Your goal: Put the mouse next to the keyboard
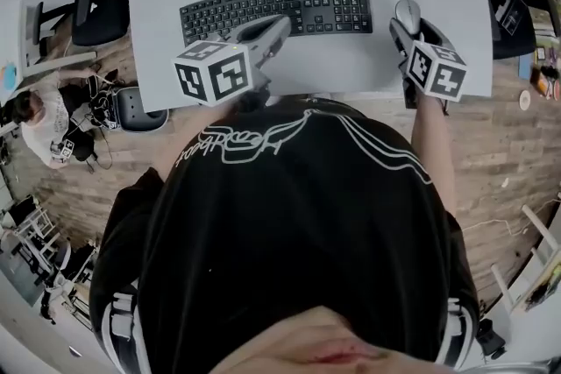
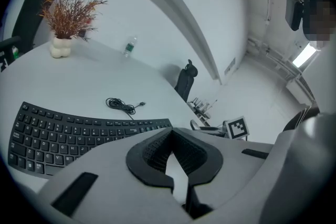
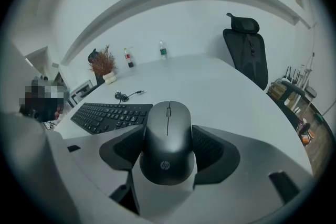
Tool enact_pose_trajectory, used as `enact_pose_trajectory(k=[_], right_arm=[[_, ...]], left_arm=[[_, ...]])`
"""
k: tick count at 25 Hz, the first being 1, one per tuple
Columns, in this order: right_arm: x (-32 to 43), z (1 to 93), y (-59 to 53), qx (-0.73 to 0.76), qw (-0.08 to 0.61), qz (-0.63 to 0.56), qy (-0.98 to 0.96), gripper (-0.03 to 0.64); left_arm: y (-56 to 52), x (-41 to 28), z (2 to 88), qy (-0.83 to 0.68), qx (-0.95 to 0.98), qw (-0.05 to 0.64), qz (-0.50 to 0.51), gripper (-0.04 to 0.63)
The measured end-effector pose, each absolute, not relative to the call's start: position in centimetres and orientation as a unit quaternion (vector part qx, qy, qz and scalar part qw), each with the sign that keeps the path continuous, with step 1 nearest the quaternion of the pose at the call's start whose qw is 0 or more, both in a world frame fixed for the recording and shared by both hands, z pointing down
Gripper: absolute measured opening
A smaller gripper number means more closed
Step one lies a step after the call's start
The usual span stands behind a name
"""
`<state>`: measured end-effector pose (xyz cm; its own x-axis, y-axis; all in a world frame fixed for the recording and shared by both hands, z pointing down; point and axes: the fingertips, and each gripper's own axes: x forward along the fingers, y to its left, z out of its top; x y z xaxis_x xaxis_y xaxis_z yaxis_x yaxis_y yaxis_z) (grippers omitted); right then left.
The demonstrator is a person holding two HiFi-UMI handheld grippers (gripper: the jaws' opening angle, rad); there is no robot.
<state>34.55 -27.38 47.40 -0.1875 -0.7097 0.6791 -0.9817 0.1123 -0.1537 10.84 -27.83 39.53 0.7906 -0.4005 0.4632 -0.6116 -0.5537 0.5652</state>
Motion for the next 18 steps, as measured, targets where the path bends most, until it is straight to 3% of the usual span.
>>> enact_pose_trajectory(k=[18], right_arm=[[35.5, 52.6, -28.7, 0.597, 0.301, 0.306, -0.678, 0.261]], left_arm=[[-28.3, 9.3, 40.8, -0.323, 0.855, 0.384, 0.13, 0.006]])
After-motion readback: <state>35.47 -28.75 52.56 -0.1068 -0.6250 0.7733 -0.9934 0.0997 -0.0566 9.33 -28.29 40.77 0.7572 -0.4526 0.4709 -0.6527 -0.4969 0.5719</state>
